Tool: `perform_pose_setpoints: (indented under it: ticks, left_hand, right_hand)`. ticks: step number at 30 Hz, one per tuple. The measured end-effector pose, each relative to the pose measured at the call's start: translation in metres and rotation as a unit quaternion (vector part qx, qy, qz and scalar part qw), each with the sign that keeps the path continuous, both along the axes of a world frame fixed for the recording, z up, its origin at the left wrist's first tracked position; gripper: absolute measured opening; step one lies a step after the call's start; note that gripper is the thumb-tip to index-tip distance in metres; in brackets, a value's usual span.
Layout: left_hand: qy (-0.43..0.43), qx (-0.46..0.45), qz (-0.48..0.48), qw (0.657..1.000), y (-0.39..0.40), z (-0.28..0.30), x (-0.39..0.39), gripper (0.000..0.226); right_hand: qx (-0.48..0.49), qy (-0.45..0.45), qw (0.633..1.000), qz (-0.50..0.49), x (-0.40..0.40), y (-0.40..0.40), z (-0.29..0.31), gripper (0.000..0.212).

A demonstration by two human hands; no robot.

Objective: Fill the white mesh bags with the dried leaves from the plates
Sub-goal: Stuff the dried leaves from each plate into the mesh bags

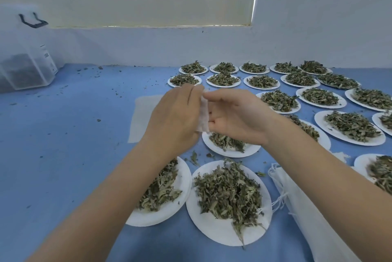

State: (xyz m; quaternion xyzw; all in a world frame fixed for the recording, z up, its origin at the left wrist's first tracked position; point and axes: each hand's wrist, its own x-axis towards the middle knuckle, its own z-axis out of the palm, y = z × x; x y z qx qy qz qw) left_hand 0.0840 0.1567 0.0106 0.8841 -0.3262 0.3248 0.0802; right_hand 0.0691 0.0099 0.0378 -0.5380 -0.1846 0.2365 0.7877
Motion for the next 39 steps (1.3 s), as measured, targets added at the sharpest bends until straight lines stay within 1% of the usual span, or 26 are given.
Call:
perform_pose_setpoints:
  ticks: [2, 4, 5, 6, 7, 8, 9, 10, 11, 12, 13, 14, 16, 18, 20, 24, 27, 30, 32, 33, 36, 39]
  left_hand:
    - [-0.061, -0.015, 0.008, 0.998, 0.004, 0.000, -0.005, 0.034]
    - [-0.067, -0.015, 0.013, 0.998, 0.010, -0.003, -0.011, 0.034]
    - [-0.062, -0.018, 0.014, 0.998, 0.013, -0.004, -0.014, 0.036]
    - [-0.052, -0.019, 0.019, 0.998, 0.017, -0.006, -0.018, 0.038]
    - [-0.040, -0.015, 0.024, 0.999, 0.021, -0.008, -0.021, 0.040]
    - [-0.025, -0.009, 0.029, 0.999, 0.024, -0.011, -0.025, 0.043]
    - [-0.012, 0.001, 0.033, 0.999, 0.028, -0.014, -0.027, 0.046]
    - [0.006, 0.015, 0.040, 0.999, 0.031, -0.018, -0.030, 0.049]
    - [0.030, 0.035, 0.050, 0.998, 0.033, -0.021, -0.032, 0.050]
    - [0.055, 0.055, 0.062, 0.995, 0.034, -0.025, -0.035, 0.051]
    - [0.074, 0.073, 0.072, 0.992, 0.035, -0.028, -0.037, 0.050]
    - [0.085, 0.086, 0.077, 0.990, 0.035, -0.032, -0.037, 0.049]
    - [0.092, 0.101, 0.076, 0.988, 0.035, -0.037, -0.037, 0.049]
    - [0.087, 0.112, 0.080, 0.987, 0.034, -0.039, -0.039, 0.047]
    - [0.079, 0.115, 0.077, 0.987, 0.034, -0.041, -0.039, 0.045]
    - [0.073, 0.101, 0.069, 0.990, 0.033, -0.043, -0.037, 0.046]
    - [0.080, 0.091, 0.064, 0.991, 0.034, -0.045, -0.036, 0.044]
    - [0.088, 0.076, 0.060, 0.991, 0.034, -0.044, -0.033, 0.045]
    - [0.092, 0.059, 0.057, 0.992, 0.033, -0.041, -0.031, 0.047]
    - [0.094, 0.050, 0.054, 0.993, 0.032, -0.039, -0.030, 0.048]
    - [0.100, 0.044, 0.054, 0.993, 0.028, -0.033, -0.027, 0.050]
    - [0.097, 0.041, 0.058, 0.993, 0.022, -0.032, -0.027, 0.046]
  right_hand:
    - [-0.019, -0.013, 1.000, 0.005, -0.004, 0.003, 0.000, 0.024]
    - [-0.079, -0.036, 0.996, -0.027, -0.007, 0.002, -0.003, 0.025]
    - [-0.125, -0.063, 0.989, -0.053, -0.010, 0.000, -0.004, 0.026]
    - [-0.185, -0.105, 0.974, -0.081, -0.014, -0.004, -0.006, 0.024]
    - [-0.262, -0.161, 0.945, -0.112, -0.019, -0.009, -0.008, 0.021]
    - [-0.351, -0.223, 0.898, -0.144, -0.023, -0.015, -0.011, 0.017]
    - [-0.443, -0.280, 0.836, -0.163, -0.027, -0.022, -0.014, 0.015]
    - [-0.527, -0.322, 0.770, -0.160, -0.030, -0.028, -0.017, 0.016]
    - [-0.597, -0.345, 0.712, -0.136, -0.032, -0.032, -0.020, 0.019]
    - [-0.648, -0.351, 0.669, -0.100, -0.033, -0.033, -0.025, 0.025]
    - [-0.678, -0.350, 0.644, -0.062, -0.034, -0.033, -0.029, 0.033]
    - [-0.694, -0.348, 0.629, -0.032, -0.034, -0.031, -0.035, 0.041]
    - [-0.710, -0.355, 0.609, 0.000, -0.033, -0.025, -0.047, 0.057]
    - [-0.723, -0.358, 0.591, 0.010, -0.031, -0.019, -0.058, 0.060]
    - [-0.727, -0.358, 0.586, 0.018, -0.029, -0.016, -0.065, 0.052]
    - [-0.705, -0.363, 0.610, 0.007, -0.026, -0.015, -0.068, 0.036]
    - [-0.674, -0.363, 0.643, -0.027, -0.025, -0.018, -0.059, 0.026]
    - [-0.632, -0.355, 0.684, -0.083, -0.026, -0.024, -0.039, 0.018]
    - [-0.600, -0.348, 0.711, -0.115, -0.028, -0.027, -0.024, 0.015]
    - [-0.589, -0.351, 0.717, -0.127, -0.029, -0.028, -0.017, 0.014]
    - [-0.579, -0.367, 0.716, -0.137, -0.031, -0.025, -0.005, 0.014]
    - [-0.586, -0.394, 0.697, -0.125, -0.031, -0.016, -0.001, 0.017]
